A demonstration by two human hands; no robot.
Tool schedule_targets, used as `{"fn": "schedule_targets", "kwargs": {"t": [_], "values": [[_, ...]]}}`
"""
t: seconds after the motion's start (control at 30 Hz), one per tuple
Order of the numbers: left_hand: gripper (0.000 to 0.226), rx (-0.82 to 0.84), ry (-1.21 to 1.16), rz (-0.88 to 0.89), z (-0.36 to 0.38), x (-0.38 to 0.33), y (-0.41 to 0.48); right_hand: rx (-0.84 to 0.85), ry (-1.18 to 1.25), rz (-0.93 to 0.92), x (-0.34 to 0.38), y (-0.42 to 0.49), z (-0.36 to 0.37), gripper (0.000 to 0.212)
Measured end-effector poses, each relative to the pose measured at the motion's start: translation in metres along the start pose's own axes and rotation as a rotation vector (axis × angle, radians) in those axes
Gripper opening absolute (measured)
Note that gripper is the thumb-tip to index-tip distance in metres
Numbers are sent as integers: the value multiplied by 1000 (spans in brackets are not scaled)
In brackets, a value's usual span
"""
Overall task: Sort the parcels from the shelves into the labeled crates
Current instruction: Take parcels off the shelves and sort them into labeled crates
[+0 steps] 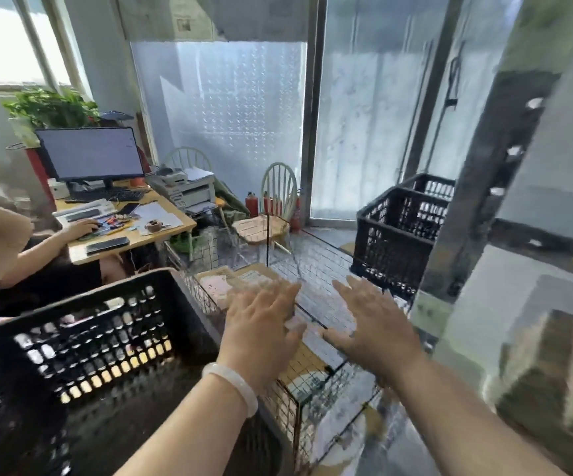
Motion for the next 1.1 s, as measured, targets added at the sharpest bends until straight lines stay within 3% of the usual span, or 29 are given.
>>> {"fn": "schedule_targets", "kwargs": {"t": [0.17,0.63,1.1], "values": [[69,7,-58,267,6,-94,-50,-188,-44,141,-21,-142,-62,92],[70,53,-279,957,7,-431,-251,-407,-312,735,-106,-511,-205,98],[69,179,-467,1287,10,-746,-548,-385,-469,1210,-173,-936,-305,100]]}}
Point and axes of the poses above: each hand's wrist, its own y-axis towards the middle knuckle, its own z-axis out of the palm, x = y × z, the point moved 9 cm from there along y, towards the middle knuckle, and after that the axes turned 1 degree about -z, right-handed, at the moved point
